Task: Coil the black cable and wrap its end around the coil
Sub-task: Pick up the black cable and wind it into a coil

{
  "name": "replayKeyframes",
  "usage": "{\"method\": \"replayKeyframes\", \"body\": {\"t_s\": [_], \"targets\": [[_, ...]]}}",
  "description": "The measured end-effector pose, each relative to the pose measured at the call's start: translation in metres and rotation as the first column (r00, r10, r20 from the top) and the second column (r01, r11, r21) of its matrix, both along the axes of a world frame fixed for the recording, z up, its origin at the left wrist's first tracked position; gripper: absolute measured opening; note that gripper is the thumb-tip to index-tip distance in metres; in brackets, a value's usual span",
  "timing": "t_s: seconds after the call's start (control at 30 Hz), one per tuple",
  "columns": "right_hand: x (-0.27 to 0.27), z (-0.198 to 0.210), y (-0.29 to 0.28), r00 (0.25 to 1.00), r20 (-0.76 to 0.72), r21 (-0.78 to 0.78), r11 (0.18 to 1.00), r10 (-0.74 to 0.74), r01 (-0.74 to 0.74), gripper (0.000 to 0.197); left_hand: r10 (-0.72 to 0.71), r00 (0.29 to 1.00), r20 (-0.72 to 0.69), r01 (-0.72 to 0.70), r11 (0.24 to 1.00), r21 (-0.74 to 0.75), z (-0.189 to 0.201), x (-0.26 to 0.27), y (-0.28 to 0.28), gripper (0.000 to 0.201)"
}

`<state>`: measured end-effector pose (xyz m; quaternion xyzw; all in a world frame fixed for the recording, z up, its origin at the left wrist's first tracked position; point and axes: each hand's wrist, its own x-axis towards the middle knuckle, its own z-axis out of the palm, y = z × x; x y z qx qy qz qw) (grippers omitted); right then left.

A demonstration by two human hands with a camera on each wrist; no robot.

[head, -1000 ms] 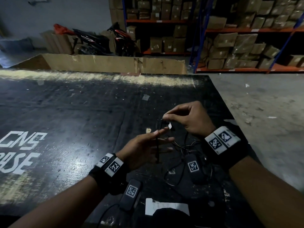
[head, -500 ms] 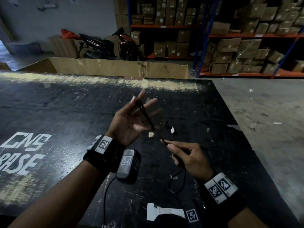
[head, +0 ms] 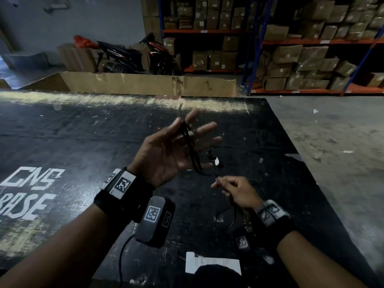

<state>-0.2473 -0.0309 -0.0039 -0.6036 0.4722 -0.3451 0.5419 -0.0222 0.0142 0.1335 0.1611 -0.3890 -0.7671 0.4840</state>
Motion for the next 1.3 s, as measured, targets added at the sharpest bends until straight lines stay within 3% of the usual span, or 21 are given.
{"method": "replayKeyframes", "body": {"t_s": [0.1, 0.17, 0.27, 0.47, 0.63, 0.83, 0.93, 1.1, 1.3], "targets": [[-0.004, 0.03, -0.02, 0.996, 0.044, -0.046, 0.996, -0.074, 0.076, 0.025, -0.101, 0.989, 0.109, 0.093, 0.992, 0.084, -0.018, -0.011, 0.012, 0.042], [-0.006, 0.058, -0.031, 0.997, -0.045, -0.179, 0.982, -0.068, 0.059, 0.02, -0.136, 0.965, 0.224, 0.102, 0.982, 0.156, -0.033, -0.019, 0.018, 0.042], [-0.005, 0.093, -0.034, 0.981, -0.193, -0.316, 0.947, -0.002, -0.061, 0.016, -0.151, 0.923, 0.355, 0.068, 0.97, 0.233, -0.05, -0.026, 0.023, 0.039], [0.005, 0.124, -0.006, 0.956, -0.292, -0.427, 0.894, 0.009, -0.138, 0.019, -0.063, 0.891, 0.449, -0.062, 0.964, 0.257, -0.064, -0.028, 0.016, 0.036], [0.011, 0.11, 0.028, 0.977, -0.211, -0.459, 0.884, -0.019, -0.082, 0.019, 0.123, 0.922, 0.366, -0.22, 0.947, 0.234, -0.063, -0.021, 0.002, 0.033], [0.015, 0.061, 0.048, 0.985, 0.14, -0.238, 0.969, 0.106, -0.07, 0.025, 0.243, 0.948, 0.203, -0.279, 0.944, 0.173, -0.038, -0.011, -0.014, 0.048], [0.009, 0.044, 0.051, 0.964, 0.231, -0.112, 0.988, 0.132, -0.108, 0.032, 0.261, 0.962, 0.077, -0.27, 0.951, 0.151, -0.022, -0.006, -0.018, 0.046], [0.0, 0.02, 0.042, 0.979, 0.175, 0.022, 0.994, 0.101, -0.106, 0.029, 0.148, 0.987, -0.054, -0.145, 0.987, 0.063, -0.01, 0.0, -0.018, 0.04], [-0.016, 0.012, 0.012, 1.0, 0.018, -0.043, 0.999, 0.01, -0.01, 0.029, -0.105, 0.991, -0.08, 0.107, 0.994, 0.022, -0.015, -0.003, 0.002, 0.04]]}}
